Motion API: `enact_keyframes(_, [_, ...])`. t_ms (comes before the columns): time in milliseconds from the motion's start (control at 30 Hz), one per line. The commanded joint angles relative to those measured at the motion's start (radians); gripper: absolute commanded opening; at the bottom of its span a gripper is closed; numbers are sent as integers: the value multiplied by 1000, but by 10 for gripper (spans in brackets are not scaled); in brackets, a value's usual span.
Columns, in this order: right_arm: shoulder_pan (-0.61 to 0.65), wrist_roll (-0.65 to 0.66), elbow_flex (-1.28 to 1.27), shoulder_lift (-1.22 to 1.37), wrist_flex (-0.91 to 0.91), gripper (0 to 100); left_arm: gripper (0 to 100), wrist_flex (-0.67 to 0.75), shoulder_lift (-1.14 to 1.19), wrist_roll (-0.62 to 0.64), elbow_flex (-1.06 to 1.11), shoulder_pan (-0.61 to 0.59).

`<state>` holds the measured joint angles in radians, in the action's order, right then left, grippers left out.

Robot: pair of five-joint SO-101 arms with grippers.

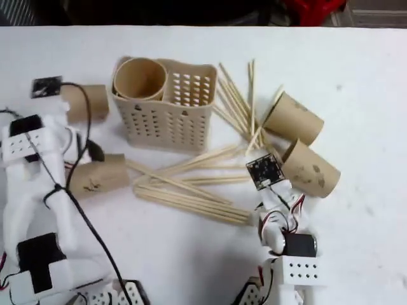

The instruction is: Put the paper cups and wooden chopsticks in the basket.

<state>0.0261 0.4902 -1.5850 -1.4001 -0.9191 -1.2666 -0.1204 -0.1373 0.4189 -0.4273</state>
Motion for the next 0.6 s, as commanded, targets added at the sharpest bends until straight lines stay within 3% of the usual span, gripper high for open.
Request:
enact_keyframes(0, [-7,-2,5,-7,16,91,299,-86,-13,25,-91,119])
enact_keyframes(300, [-7,-2,5,-7,16,91,299,-232,-10,94,-261,348])
enact_keyframes(567, [-7,-2,5,-7,16,91,297,-193,-5,91,-170,467])
